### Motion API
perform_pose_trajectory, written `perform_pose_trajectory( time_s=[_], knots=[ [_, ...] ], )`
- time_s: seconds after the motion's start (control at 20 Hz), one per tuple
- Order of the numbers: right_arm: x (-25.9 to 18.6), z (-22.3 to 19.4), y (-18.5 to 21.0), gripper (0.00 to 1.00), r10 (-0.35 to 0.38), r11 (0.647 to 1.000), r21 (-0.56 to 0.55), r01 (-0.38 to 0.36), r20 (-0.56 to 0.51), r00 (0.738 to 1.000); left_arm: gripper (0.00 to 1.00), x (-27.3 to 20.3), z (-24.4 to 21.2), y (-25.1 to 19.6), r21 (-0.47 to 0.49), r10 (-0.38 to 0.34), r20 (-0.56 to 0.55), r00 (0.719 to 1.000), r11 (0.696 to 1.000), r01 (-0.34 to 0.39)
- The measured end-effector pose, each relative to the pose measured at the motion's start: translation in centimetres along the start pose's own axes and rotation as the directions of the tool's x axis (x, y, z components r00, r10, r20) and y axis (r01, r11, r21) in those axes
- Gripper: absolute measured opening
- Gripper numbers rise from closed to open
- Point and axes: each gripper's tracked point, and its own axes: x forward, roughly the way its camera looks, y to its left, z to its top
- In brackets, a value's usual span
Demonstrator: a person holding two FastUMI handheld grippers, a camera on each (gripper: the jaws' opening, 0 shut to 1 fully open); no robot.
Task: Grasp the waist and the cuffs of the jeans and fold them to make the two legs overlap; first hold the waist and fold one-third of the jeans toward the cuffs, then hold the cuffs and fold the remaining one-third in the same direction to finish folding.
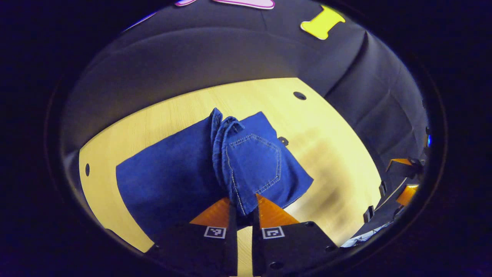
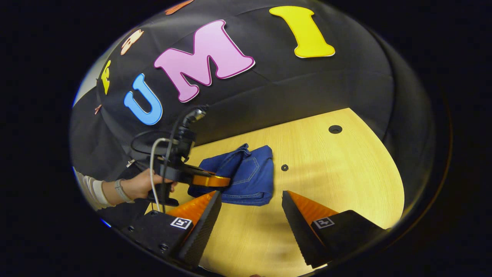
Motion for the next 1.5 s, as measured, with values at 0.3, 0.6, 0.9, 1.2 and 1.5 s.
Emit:
perform_pose_trajectory(
  time_s=[0.3,0.6,0.9,1.2,1.5],
  knots=[
    [0.2,1.1,-1.5,0.98,0.02,1.0,0.006,-0.02,-0.001,1.0,0.95,-0.3,0.4,-2.9,-0.038,0.044,0.094,0.995,0.998,-0.041],
    [-4.6,6.3,-1.4,0.98,-0.037,0.993,-0.101,0.058,0.2,0.979,0.98,-13.3,0.8,-3.7,-0.14,0.127,0.415,0.901,0.987,-0.074],
    [-16.2,10.7,4.1,0.98,-0.062,0.964,-0.202,0.174,0.464,0.884,0.97,-29.4,-4.2,-6.1,-0.178,0.231,0.654,0.721,0.973,-0.149],
    [-29.2,10.6,11.9,1.0,-0.031,0.93,-0.265,0.256,0.635,0.772,0.96,-42.4,-12.1,-10.5,-0.27,0.308,0.769,0.56,0.951,-0.152],
    [-35.5,8.2,17.0,0.97,0.009,0.907,-0.318,0.276,0.671,0.741,0.92,-50.1,-16.4,-13.0,-0.318,0.372,0.825,0.425,0.928,-0.194]
  ],
)
